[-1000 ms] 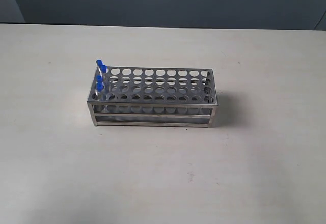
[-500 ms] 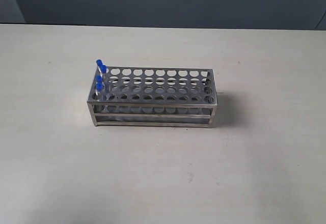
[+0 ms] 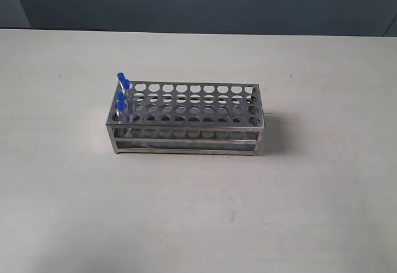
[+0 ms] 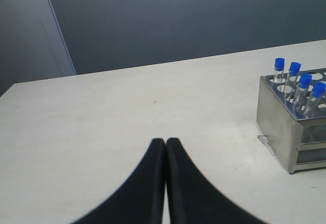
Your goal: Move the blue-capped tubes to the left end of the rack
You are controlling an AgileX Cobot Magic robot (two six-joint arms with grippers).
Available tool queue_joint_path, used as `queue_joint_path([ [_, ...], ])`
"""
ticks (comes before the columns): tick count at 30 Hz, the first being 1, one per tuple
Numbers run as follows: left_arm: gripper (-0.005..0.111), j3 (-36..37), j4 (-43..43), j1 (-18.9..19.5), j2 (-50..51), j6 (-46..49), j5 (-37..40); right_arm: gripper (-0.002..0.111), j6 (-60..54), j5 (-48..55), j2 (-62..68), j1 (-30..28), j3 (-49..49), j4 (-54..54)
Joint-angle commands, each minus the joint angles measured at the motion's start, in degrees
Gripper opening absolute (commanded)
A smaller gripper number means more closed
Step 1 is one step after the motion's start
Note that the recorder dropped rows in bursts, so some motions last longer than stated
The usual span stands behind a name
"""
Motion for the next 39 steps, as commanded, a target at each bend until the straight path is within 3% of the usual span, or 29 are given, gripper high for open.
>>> queue_joint_path([
  [1, 0.001, -0.18, 0.00, -0.71, -0.30, -0.03, -0.12, 0.000, -0.04, -0.03, -6.48, -4.28, 6.43, -3.83],
  [7, 0.001, -0.18, 0.00, -0.71, -0.30, -0.03, -0.12, 0.000, -0.04, 0.69, -6.48, -6.08, 9.17, 9.65],
  [39, 0.001, -0.18, 0.00, -0.71, -0.30, -0.03, -0.12, 0.000, -0.04, 0.45, -6.48, -5.95, 9.17, 9.65],
])
